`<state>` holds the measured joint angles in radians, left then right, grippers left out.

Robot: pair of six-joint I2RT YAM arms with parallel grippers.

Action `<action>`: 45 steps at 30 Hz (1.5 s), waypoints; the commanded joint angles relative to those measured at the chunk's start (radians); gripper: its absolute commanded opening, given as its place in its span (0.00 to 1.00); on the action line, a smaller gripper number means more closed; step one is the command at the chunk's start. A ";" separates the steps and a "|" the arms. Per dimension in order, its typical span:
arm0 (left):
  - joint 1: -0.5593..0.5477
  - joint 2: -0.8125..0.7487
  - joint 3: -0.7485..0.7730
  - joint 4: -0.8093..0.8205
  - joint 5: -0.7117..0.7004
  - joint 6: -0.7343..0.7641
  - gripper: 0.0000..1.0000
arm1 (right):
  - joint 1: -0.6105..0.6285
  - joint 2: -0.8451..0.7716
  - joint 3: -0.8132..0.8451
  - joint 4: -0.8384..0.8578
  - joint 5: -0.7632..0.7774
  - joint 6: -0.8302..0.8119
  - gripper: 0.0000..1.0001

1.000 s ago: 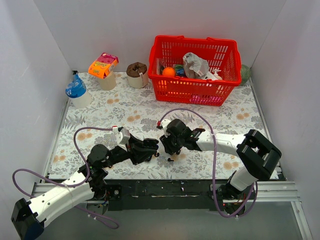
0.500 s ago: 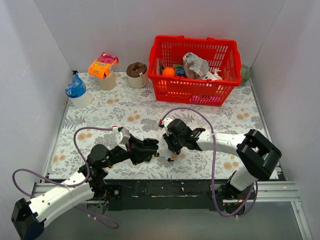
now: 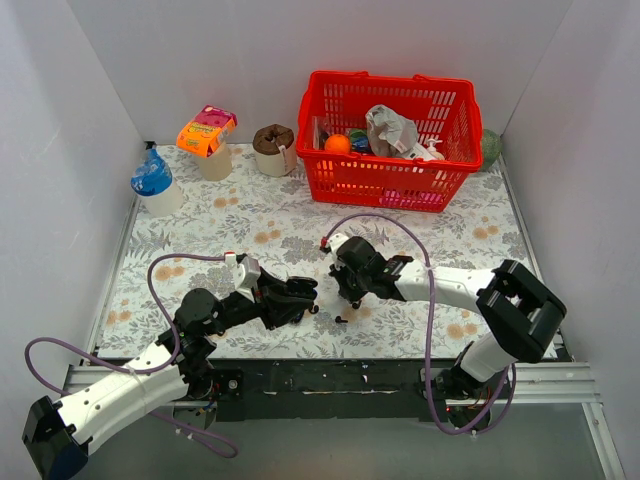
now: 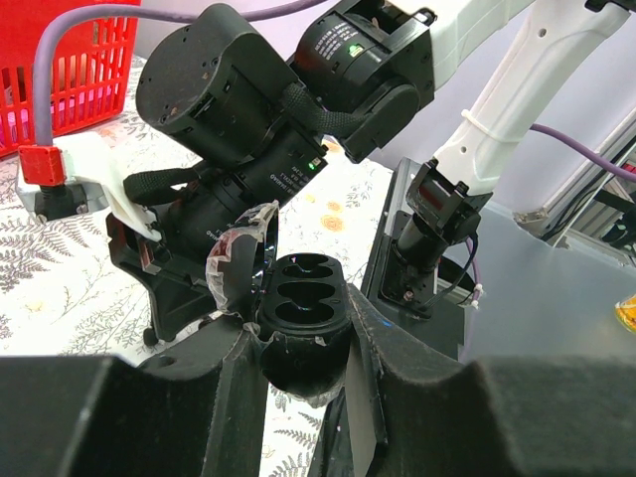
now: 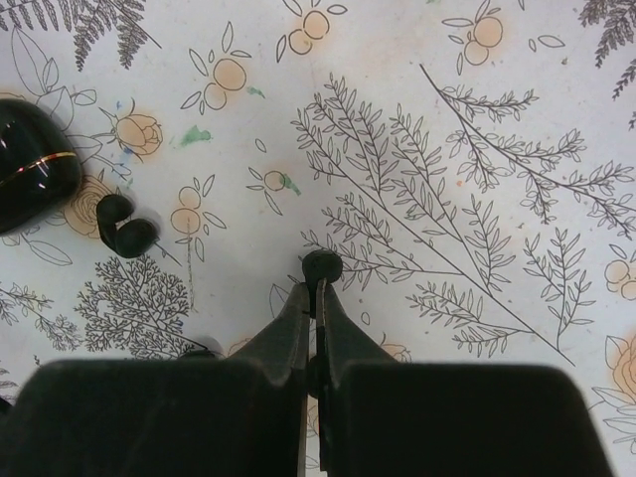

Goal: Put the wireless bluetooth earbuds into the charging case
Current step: Pick up the earbud from the center of the board, then place the earbud in the charging case.

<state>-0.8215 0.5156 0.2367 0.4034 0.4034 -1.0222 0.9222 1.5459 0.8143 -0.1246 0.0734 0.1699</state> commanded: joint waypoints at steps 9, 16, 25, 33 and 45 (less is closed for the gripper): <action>0.004 0.032 0.032 0.071 -0.011 0.039 0.00 | -0.011 -0.412 0.120 -0.274 -0.187 -0.009 0.01; 0.004 0.121 0.039 0.176 0.083 0.050 0.00 | 0.010 -0.630 0.259 -0.490 -0.351 -0.135 0.01; 0.031 0.377 0.193 0.221 0.421 0.051 0.00 | 0.014 -0.684 0.333 -0.561 -0.550 -0.208 0.01; 0.050 0.555 0.253 0.351 0.626 -0.073 0.00 | 0.015 -0.667 0.378 -0.504 -0.578 -0.176 0.01; 0.050 0.549 0.270 0.368 0.630 -0.090 0.00 | 0.027 -0.609 0.372 -0.488 -0.607 -0.176 0.01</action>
<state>-0.7750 1.0866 0.4725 0.7380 1.0138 -1.0996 0.9379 0.9390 1.1652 -0.6598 -0.5037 -0.0051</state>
